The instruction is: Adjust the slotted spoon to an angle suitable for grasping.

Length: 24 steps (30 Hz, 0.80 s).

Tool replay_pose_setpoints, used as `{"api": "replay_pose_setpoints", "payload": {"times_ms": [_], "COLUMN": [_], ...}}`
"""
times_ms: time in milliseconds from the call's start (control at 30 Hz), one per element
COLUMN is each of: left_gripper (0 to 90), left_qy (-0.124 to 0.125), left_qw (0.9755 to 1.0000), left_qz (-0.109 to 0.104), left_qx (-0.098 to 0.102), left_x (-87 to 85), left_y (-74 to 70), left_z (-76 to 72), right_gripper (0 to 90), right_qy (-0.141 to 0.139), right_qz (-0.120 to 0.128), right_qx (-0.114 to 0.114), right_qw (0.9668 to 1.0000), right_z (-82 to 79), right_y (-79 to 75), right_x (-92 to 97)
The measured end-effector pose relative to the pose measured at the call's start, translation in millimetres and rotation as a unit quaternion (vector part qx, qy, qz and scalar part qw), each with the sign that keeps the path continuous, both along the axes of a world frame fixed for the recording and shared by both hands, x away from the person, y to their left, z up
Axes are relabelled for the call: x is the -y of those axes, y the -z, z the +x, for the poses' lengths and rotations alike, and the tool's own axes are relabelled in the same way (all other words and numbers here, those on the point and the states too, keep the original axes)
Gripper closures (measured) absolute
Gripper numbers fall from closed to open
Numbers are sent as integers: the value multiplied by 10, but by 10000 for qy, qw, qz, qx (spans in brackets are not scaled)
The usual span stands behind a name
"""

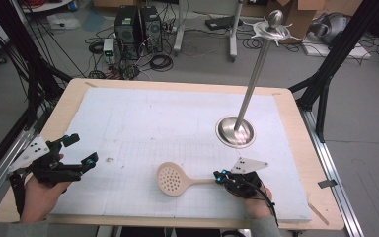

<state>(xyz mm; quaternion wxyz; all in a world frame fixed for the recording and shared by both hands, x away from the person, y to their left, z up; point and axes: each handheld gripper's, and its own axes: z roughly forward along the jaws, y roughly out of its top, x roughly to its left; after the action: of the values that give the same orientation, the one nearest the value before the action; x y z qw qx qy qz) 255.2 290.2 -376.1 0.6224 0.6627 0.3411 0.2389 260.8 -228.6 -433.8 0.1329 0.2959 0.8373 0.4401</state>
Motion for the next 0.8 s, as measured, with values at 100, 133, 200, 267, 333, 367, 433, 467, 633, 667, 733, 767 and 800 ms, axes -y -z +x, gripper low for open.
{"api": "replay_pose_setpoints", "payload": {"times_ms": [100,133,200,267,333,367,433,467,633,667,733,767,800], "left_gripper": [18,18,18,18,18,18,18,18,18,18,18,18,18], "left_qy": [21,26,46,65,75,79,93,93,96,99,105,105,108], "left_qw": [10000,10000,10000,10000,10000,10000,9999,9999,9999,9999,9999,9999,9999], "left_qz": [-16,-30,-25,-27,-29,-28,-19,-30,-47,-46,-14,-21,1], "left_qx": [1,-1,-10,-27,-38,-42,-45,-39,-41,-41,-62,-67,-75], "left_x": [15,22,32,46,60,65,71,74,76,79,84,90,90], "left_y": [-2,0,5,12,17,18,17,16,15,18,25,30,33], "left_z": [19,27,43,58,68,71,74,74,75,77,79,79,76], "right_gripper": [900,900,900,900,900,900,900,900,900,900,900,900,900], "right_qy": [118,170,253,362,460,468,493,491,399,400,442,472,481], "right_qz": [-26,2,0,-15,-9,48,143,137,-9,34,24,-5,-45], "right_qx": [36,8,-7,-31,-87,-94,-184,-195,-404,-407,-329,-301,-272], "right_qw": [9999,9999,9997,9993,9989,9989,9985,9985,9984,9984,9985,9984,9985], "right_z": [-49,-66,-91,-110,-130,-134,-147,-151,-177,-177,-163,-153,-139], "right_y": [5,4,5,16,34,46,57,58,97,107,113,117,126], "right_x": [113,152,239,327,412,457,523,549,619,626,619,605,592]}}
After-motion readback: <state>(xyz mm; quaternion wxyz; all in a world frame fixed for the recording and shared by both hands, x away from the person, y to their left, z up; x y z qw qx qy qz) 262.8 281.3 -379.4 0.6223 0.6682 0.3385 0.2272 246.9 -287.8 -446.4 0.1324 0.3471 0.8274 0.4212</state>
